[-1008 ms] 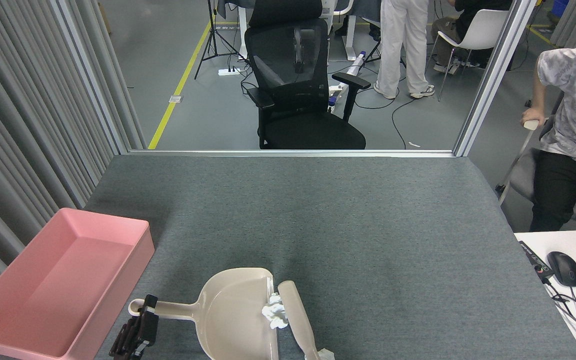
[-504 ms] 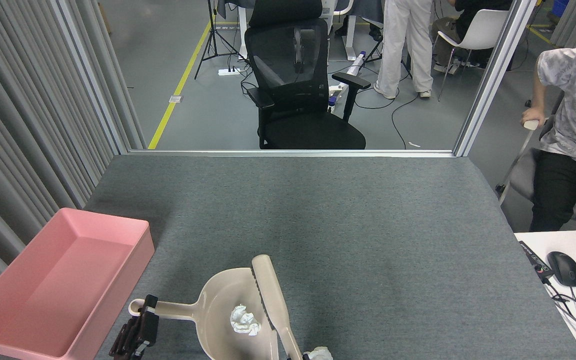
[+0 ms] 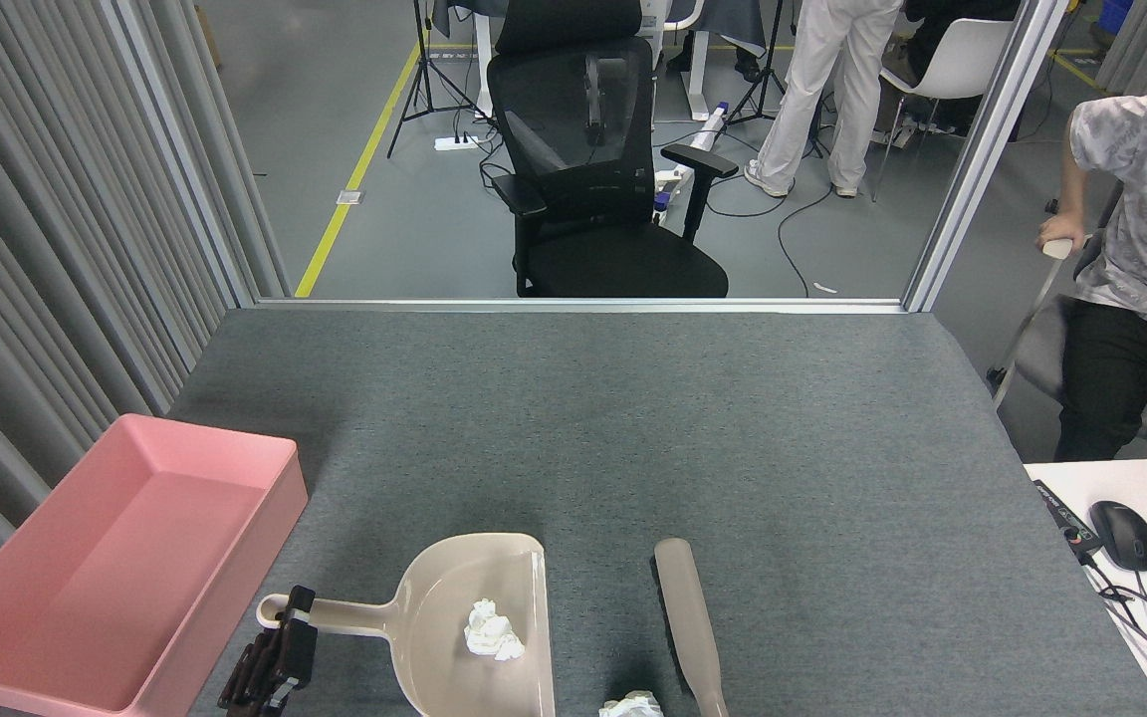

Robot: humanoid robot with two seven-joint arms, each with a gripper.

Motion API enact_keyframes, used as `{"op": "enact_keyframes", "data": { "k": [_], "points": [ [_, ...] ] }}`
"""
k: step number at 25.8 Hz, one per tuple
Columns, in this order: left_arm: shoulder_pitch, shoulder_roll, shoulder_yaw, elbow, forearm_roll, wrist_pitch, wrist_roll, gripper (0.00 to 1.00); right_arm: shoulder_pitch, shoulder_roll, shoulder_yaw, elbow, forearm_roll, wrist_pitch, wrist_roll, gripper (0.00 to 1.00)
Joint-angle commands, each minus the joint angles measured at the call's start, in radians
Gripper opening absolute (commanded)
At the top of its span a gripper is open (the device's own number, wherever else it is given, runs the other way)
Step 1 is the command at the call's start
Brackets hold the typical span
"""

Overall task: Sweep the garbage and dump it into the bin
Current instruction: 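Sweep the second paper ball into the dustpan with the right-hand brush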

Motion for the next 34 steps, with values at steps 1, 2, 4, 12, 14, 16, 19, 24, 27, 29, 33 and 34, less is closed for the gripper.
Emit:
{"op": "enact_keyframes", "data": {
  "k": [1, 2, 4, 12, 14, 16, 19, 24, 27, 29, 33, 34],
  "points": [
    [0.000, 0.001, 0.000, 0.000, -0.001, -0.002, 0.000, 0.38, 0.080, -0.020, -0.021, -0.017, -0.003, -0.030, 0.009, 0.00],
    [0.000, 0.001, 0.000, 0.000, -0.001, -0.002, 0.000, 0.38, 0.100, -0.018, -0.021, -0.019, -0.003, -0.030, 0.006, 0.00],
    [0.000, 0.001, 0.000, 0.000, -0.001, -0.002, 0.000, 0.38, 0.120, -0.014, -0.021, -0.017, -0.005, -0.030, 0.005, 0.00],
    [0.000, 0.000, 0.000, 0.002, -0.006, -0.003, 0.000, 0.38, 0.079, -0.011, 0.002, -0.008, -0.108, 0.006, 0.029, 0.00],
    [0.000, 0.000, 0.000, 0.000, -0.006, -0.003, 0.000, 0.39, 0.024, -0.011, 0.005, 0.021, -0.173, 0.007, 0.054, 0.00],
    [0.000, 0.000, 0.000, 0.000, -0.006, -0.003, 0.000, 0.39, -0.018, -0.009, 0.027, 0.055, -0.239, 0.009, 0.061, 0.00],
    [0.000, 0.000, 0.000, 0.000, -0.006, -0.002, 0.000, 0.39, -0.072, 0.005, 0.091, 0.082, -0.282, 0.017, 0.084, 0.00],
    [0.001, 0.001, 0.000, 0.000, -0.006, -0.003, 0.000, 0.39, -0.115, 0.015, 0.289, 0.098, -0.285, 0.095, 0.113, 0.00],
    [0.001, 0.001, 0.000, 0.000, -0.006, -0.003, 0.000, 0.39, -0.148, 0.037, 0.333, 0.130, -0.287, 0.122, 0.107, 0.00],
    [0.001, 0.000, 0.000, 0.000, -0.006, -0.003, 0.000, 0.39, -0.187, 0.058, 0.335, 0.147, -0.299, 0.124, 0.104, 0.00],
    [0.001, 0.000, 0.000, 0.000, -0.006, -0.003, 0.000, 0.39, -0.308, 0.126, 0.330, 0.208, -0.321, 0.127, 0.112, 0.00],
    [0.001, 0.000, 0.000, 0.000, -0.006, -0.003, 0.000, 0.39, -0.328, 0.140, 0.330, 0.219, -0.321, 0.130, 0.113, 0.00]
  ]
}}
